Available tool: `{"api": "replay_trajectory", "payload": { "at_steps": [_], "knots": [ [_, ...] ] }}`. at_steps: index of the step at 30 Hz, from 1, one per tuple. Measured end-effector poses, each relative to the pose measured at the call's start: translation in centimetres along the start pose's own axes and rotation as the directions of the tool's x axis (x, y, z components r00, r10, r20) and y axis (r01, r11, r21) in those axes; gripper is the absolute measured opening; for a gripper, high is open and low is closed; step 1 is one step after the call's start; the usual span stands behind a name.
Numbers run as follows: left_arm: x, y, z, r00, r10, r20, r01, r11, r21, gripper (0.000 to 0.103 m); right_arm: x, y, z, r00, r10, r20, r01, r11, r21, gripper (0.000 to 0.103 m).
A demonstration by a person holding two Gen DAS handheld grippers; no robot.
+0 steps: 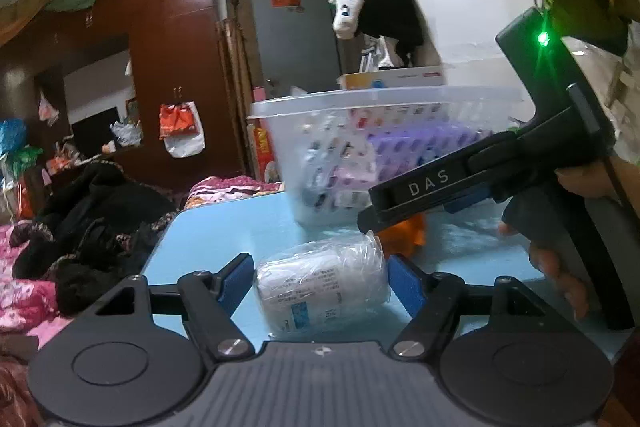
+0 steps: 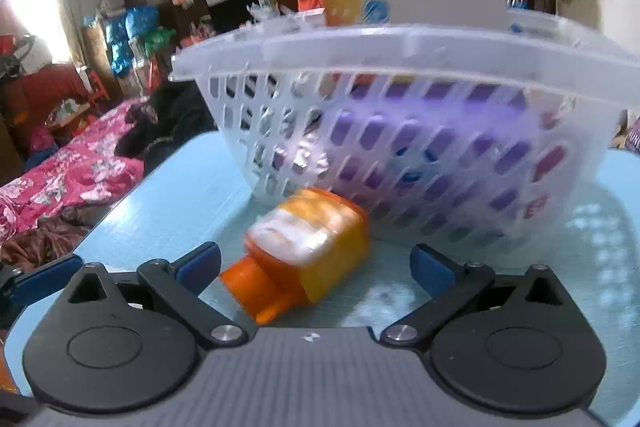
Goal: Organize objects
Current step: 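Grasp the plastic-wrapped white bottle with the left gripper while the right grasps the orange bottle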
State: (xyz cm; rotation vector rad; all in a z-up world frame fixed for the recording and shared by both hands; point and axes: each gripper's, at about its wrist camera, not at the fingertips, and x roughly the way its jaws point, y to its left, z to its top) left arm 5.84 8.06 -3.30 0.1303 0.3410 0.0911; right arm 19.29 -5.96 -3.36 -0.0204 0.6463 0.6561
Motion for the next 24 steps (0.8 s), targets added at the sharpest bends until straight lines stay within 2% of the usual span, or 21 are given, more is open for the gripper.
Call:
{"api": "replay_trajectory", "payload": {
  "at_steps": [5,15,19,24],
  "knots": [
    [0.0,0.7,-0.2,1.000,-0.002,0.001,0.002,1.000,0.005,0.077,0.3,1.0,-0.4,0.999,-0.029,-0.014,0.029,0.999,-0.039,0.090],
    [0.7,0.2,-0.4,1.000,0.013,0.002,-0.013,1.000,0.022,0.077,-1.2,-0.2,-0.7,1.000,0.022,-0.019,-0.024,0.996,-0.089,0.089],
    [0.6,0.1,-0.6,1.000,0.021,0.017,-0.022,1.000,0.023,0.076,-2.8,-0.6,-1.0,0.999,0.037,0.022,-0.034,0.992,-0.123,0.089],
    [-0.6,-0.3,-0.4,0.997,0.008,0.076,-0.009,1.000,0.022,0.076,-5.2,-2.1,-0.7,0.996,0.060,0.070,-0.051,0.992,-0.119,0.089]
  ]
}}
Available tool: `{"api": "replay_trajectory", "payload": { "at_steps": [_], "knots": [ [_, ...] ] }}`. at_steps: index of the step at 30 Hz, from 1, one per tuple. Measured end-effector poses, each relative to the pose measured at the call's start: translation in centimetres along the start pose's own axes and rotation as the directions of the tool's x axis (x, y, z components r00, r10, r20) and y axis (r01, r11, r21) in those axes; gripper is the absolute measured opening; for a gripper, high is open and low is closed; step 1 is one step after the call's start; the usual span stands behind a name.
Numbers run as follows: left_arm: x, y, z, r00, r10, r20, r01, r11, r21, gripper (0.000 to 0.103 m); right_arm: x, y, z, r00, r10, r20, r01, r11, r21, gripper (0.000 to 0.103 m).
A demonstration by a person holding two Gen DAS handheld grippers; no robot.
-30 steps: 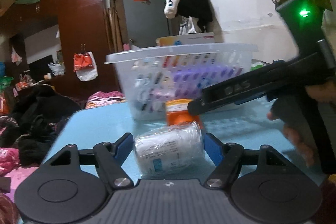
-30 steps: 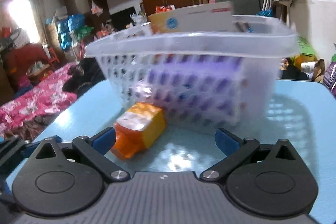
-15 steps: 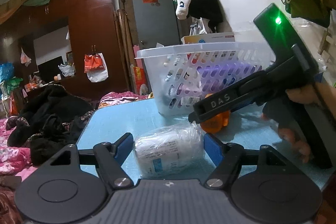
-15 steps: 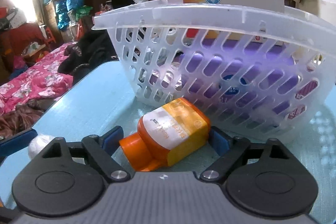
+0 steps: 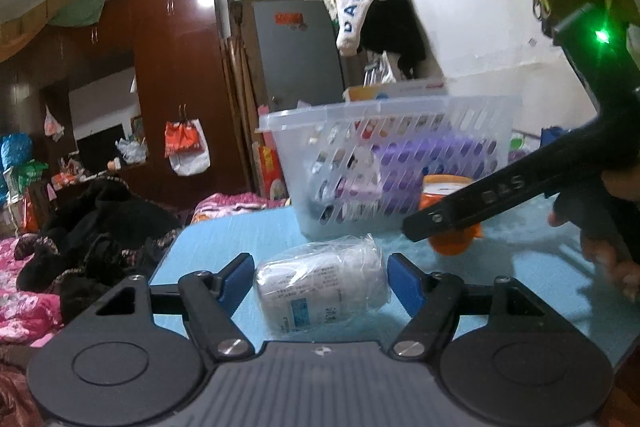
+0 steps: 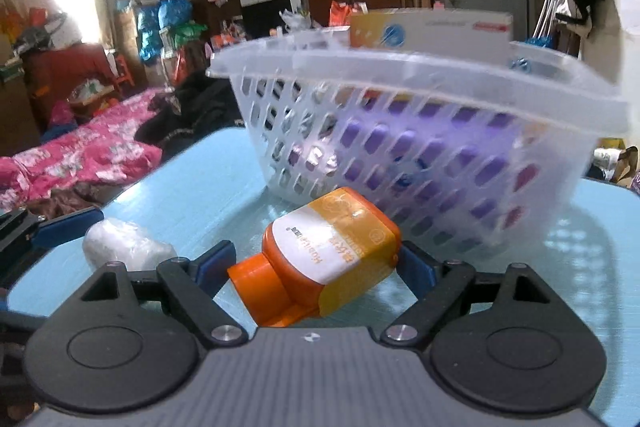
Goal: Organize objects
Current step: 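Grasp the plastic-wrapped white bottle with the left gripper while the right grasps the orange bottle, then carry the white bottle with the left gripper while the right carries the orange bottle over the basket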
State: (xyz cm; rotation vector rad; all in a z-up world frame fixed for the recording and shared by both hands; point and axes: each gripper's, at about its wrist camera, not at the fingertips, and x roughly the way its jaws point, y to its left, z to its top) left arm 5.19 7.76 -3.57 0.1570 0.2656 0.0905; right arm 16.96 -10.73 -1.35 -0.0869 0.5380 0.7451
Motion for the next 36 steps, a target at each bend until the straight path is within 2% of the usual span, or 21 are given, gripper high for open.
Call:
{"api": "replay_trajectory", "payload": {
  "at_steps": [8,12,16,20,24,30,36],
  "knots": [
    [-2.2,-0.2,2.6,0.993,-0.040,0.109,0.045,0.998,-0.046,0.076,-6.7,-3.0,1.0,0.991,0.035,0.131,-0.039,0.999,0.030,0.089],
    [-2.3,-0.5,6.1,0.983,-0.088,0.163,0.095,0.995,-0.036,0.076,-9.1,-3.9,4.6,0.980,0.008,0.198,-0.014,1.000,0.028,0.089],
    [-0.6,-1.0,11.2,0.975,-0.095,0.200,0.101,0.995,-0.021,0.076,-8.5,-4.3,9.3,0.972,-0.060,0.226,0.056,0.998,0.024,0.089],
    [4.2,-1.2,15.6,0.984,-0.109,0.142,0.116,0.992,-0.046,0.076,-5.8,-5.1,12.5,0.971,-0.136,0.199,0.133,0.991,0.028,0.089],
    [8.6,-0.8,17.4,0.989,-0.136,0.059,0.141,0.986,-0.092,0.076,-2.8,-5.9,13.5,0.973,-0.192,0.125,0.190,0.981,0.023,0.089],
    [12.8,-0.1,17.3,0.988,-0.149,-0.045,0.142,0.982,-0.129,0.076,-0.7,-6.4,12.0,0.978,-0.202,0.048,0.202,0.979,0.019,0.089],
    [12.8,-0.6,16.8,0.986,-0.163,-0.047,0.156,0.980,-0.122,0.076,-0.8,-6.8,11.6,0.979,-0.199,0.034,0.198,0.980,0.029,0.089]
  ]
}}
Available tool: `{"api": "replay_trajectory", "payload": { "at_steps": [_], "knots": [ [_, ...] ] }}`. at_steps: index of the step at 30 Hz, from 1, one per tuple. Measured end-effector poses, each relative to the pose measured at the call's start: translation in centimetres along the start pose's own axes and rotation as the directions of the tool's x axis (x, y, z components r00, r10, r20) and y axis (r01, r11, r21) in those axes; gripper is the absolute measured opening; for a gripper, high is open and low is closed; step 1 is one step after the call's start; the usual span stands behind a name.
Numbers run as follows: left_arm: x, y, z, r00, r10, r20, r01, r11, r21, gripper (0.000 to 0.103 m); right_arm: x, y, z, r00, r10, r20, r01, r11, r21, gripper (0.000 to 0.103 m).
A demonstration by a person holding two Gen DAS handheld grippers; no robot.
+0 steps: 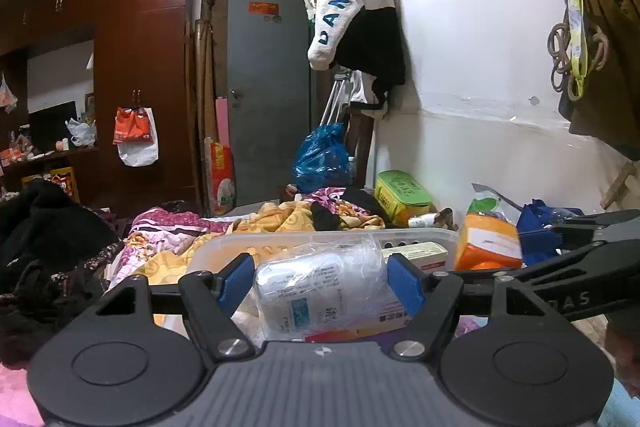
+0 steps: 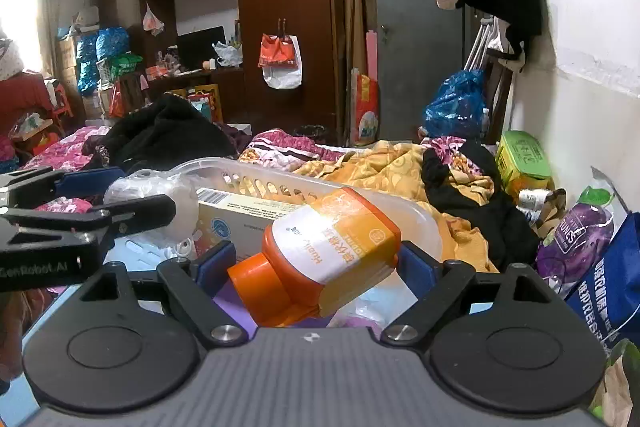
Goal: Organize objects
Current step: 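Carry the white bottle with the left gripper while the right carries the orange bottle over the basket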
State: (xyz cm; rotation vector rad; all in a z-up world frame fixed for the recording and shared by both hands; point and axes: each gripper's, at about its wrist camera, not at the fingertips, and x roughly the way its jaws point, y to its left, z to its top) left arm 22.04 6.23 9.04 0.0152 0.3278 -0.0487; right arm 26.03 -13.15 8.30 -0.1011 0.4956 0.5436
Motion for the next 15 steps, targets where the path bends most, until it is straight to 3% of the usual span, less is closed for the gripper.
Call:
{"api": "replay_trajectory", "payload": {
  "at_steps": [15],
  "knots": [
    [4.2,0.2,0.8,0.994,0.055,-0.090,-0.056,0.998,-0.003,0.076,2.7,-0.8,1.0,0.997,-0.065,-0.028,0.066,0.998,0.014,0.089]
  ]
}}
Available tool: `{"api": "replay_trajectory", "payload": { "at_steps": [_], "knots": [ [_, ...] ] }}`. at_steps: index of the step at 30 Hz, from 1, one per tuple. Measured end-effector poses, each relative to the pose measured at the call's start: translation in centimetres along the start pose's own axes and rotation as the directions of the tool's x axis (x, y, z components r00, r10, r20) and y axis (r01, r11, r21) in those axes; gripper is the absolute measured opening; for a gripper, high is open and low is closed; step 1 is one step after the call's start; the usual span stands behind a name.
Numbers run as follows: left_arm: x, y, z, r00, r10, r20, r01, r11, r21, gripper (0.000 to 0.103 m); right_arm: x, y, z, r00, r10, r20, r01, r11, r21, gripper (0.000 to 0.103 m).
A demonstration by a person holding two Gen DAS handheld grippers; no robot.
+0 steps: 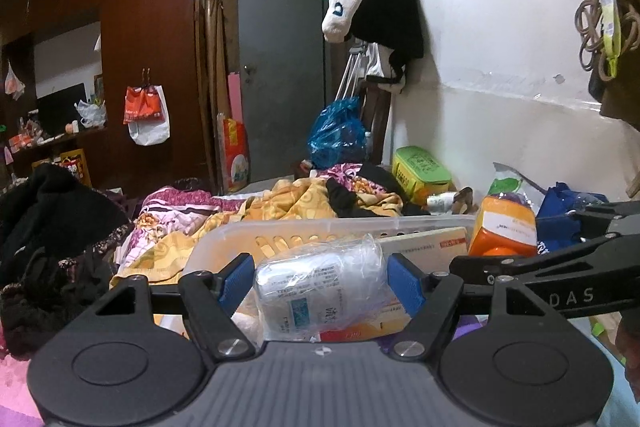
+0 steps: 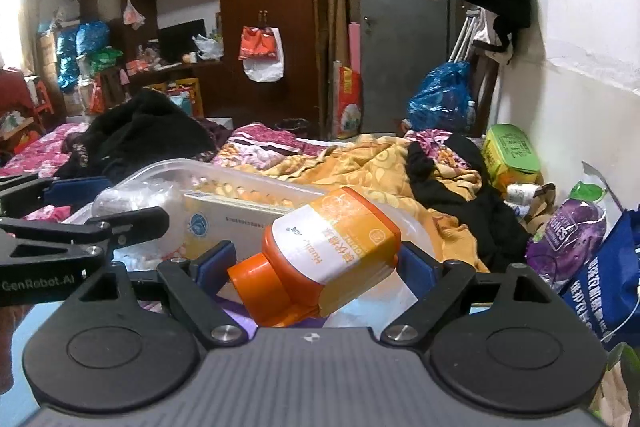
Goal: Organize objects
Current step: 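Carry the white bottle with the left gripper while the right carries the orange bottle over the basket, then open both grippers to drop both bottles into the basket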
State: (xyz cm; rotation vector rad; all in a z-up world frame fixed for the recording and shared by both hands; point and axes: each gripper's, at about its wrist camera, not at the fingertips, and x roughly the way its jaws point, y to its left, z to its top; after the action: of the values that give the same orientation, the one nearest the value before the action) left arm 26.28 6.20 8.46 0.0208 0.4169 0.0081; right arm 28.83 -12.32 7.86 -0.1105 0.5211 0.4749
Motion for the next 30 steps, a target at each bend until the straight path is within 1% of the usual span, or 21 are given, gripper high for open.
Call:
{"api": "replay_trajectory", "payload": {
  "at_steps": [3,8,10,12,13,14,15,16,18,20,21,23,25,28,30],
  "knots": [
    [0.6,0.0,-0.1,1.000,0.008,-0.023,-0.008,1.000,-0.007,0.076,0.5,-0.1,-0.1,1.000,-0.005,-0.027,0.005,1.000,0.000,0.089],
    [0.0,0.1,-0.8,0.999,0.015,-0.031,-0.015,1.000,0.003,0.076,0.2,-0.3,-0.7,0.997,0.037,-0.071,-0.037,0.999,-0.003,0.089],
    [-0.5,0.2,-0.8,1.000,0.022,-0.017,-0.022,1.000,0.001,0.077,0.1,-0.4,-0.6,0.995,0.052,-0.086,-0.052,0.999,0.000,0.090],
    [-0.8,0.2,-0.9,1.000,0.015,0.000,-0.015,1.000,0.014,0.077,0.2,-0.2,-0.7,0.991,0.064,-0.113,-0.067,0.997,-0.022,0.090],
    [-1.0,0.2,-1.0,1.000,0.009,0.008,-0.009,1.000,0.018,0.078,0.2,-0.2,-0.8,0.991,0.065,-0.114,-0.069,0.997,-0.031,0.092],
    [-1.1,0.3,-1.1,1.000,0.005,0.012,-0.005,1.000,0.019,0.080,0.0,-0.1,-0.8,0.992,0.068,-0.106,-0.072,0.997,-0.037,0.096],
    [-1.2,0.4,-1.2,1.000,0.007,0.017,-0.007,1.000,0.021,0.087,-0.3,-0.1,-0.9,0.994,0.069,-0.089,-0.073,0.996,-0.041,0.098],
    [-1.3,0.4,-1.3,1.000,0.011,0.020,-0.012,1.000,0.025,0.090,-0.6,-0.1,-0.9,0.996,0.061,-0.070,-0.065,0.997,-0.043,0.101],
    [-1.8,0.4,-1.8,0.999,0.021,0.034,-0.023,0.999,0.033,0.091,-1.5,-0.1,-1.0,0.999,0.031,-0.027,-0.033,0.998,-0.060,0.103],
    [-2.7,0.5,-2.3,0.998,-0.010,0.063,0.008,0.999,0.034,0.097,-2.4,-0.4,-1.4,0.999,0.037,-0.005,-0.038,0.997,-0.075,0.103],
    [-3.2,0.6,-2.6,0.997,-0.031,0.077,0.029,0.999,0.030,0.102,-2.8,-0.7,-1.5,0.999,0.045,0.005,-0.044,0.996,-0.071,0.103],
    [-4.4,0.8,-3.2,0.993,-0.059,0.101,0.059,0.998,0.001,0.103,-3.9,-1.3,-1.9,0.998,0.054,0.033,-0.052,0.997,-0.060,0.103],
    [-5.7,1.0,-3.8,0.990,-0.071,0.125,0.074,0.997,-0.017,0.103,-5.3,-2.1,-2.6,0.995,0.061,0.078,-0.059,0.998,-0.039,0.103],
    [-7.5,0.5,-4.6,0.989,-0.050,0.140,0.053,0.998,-0.017,0.103,-7.3,-3.1,-3.6,0.989,0.052,0.139,-0.057,0.998,0.029,0.103],
    [-8.7,0.0,-5.3,0.989,-0.032,0.145,0.034,0.999,-0.013,0.103,-8.7,-3.2,-4.7,0.983,0.007,0.182,-0.020,0.997,0.069,0.103]
  ]
}}
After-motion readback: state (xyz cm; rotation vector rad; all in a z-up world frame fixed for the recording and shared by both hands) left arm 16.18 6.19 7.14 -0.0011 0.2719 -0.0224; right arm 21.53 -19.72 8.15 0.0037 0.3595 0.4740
